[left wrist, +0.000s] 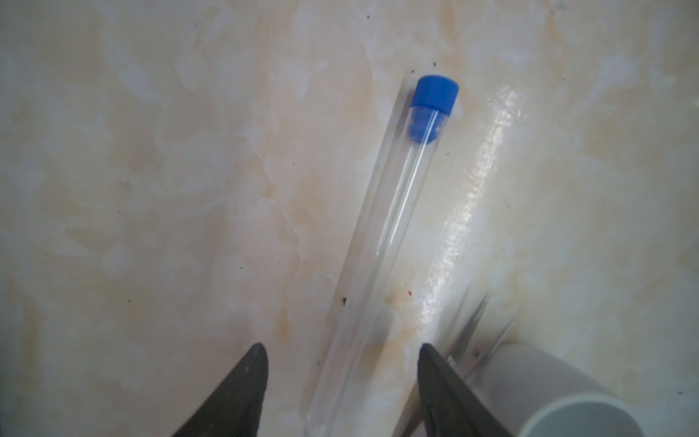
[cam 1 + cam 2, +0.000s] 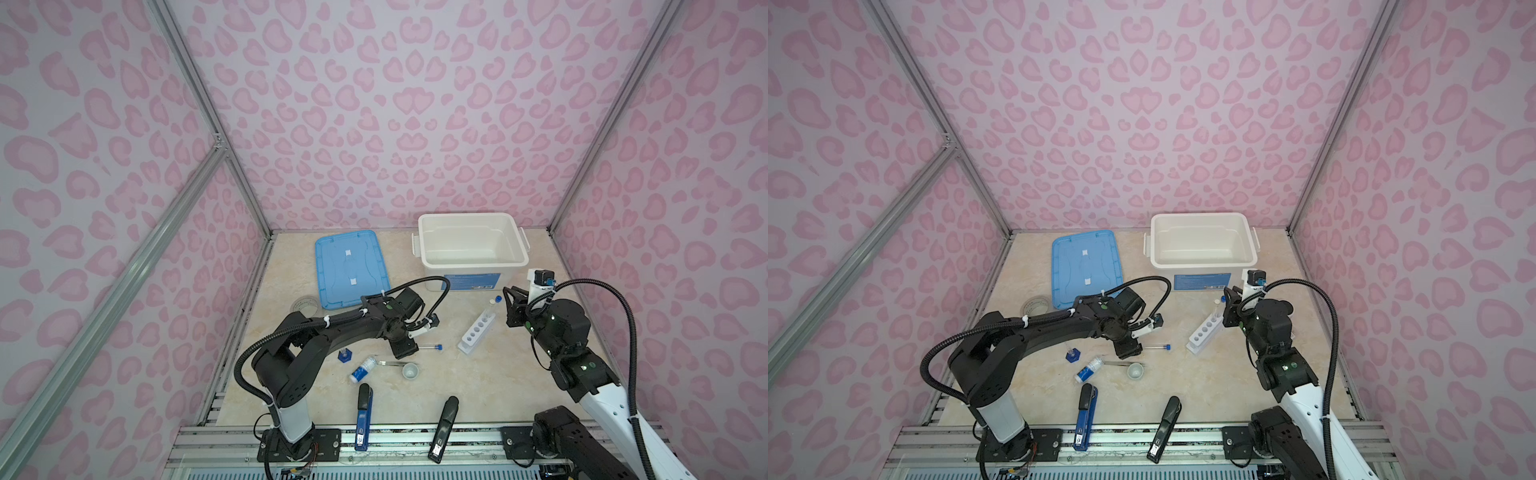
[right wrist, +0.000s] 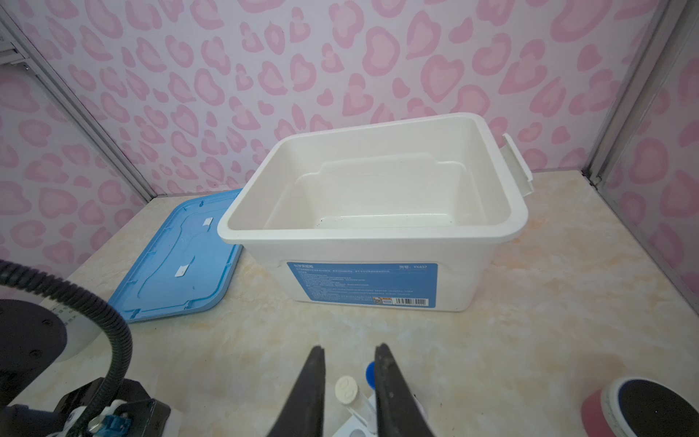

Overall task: Organize the chemistry lab equipment
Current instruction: 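Lower the left gripper onto the blue-capped test tube and close it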

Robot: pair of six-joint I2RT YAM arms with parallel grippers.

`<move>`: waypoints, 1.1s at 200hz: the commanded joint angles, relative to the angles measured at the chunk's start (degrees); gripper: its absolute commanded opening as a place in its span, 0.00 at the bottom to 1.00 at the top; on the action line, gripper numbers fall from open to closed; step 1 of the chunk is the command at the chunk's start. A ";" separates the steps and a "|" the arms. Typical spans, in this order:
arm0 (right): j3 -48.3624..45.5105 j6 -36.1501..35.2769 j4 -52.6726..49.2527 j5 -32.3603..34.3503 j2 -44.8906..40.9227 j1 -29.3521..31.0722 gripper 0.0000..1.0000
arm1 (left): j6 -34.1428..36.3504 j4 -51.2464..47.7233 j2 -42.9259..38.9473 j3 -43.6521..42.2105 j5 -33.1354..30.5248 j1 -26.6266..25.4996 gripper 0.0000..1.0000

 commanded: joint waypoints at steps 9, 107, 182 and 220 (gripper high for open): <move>-0.86 0.89 1.67 -0.96 -0.17 -0.22 0.24 | 0.67 -0.49 0.81 0.77 -1.06 -0.14 0.65; -1.66 1.50 2.01 -1.52 -0.25 -1.06 0.24 | 0.59 -0.03 2.74 1.56 -1.19 -0.19 0.44; -2.28 1.65 2.76 -1.88 0.05 -1.58 0.24 | 1.15 -1.22 4.45 2.49 -1.48 -0.52 0.41; -2.50 1.78 3.27 -2.32 0.44 -1.83 0.24 | 1.64 -1.70 5.68 3.04 -1.91 -0.93 0.39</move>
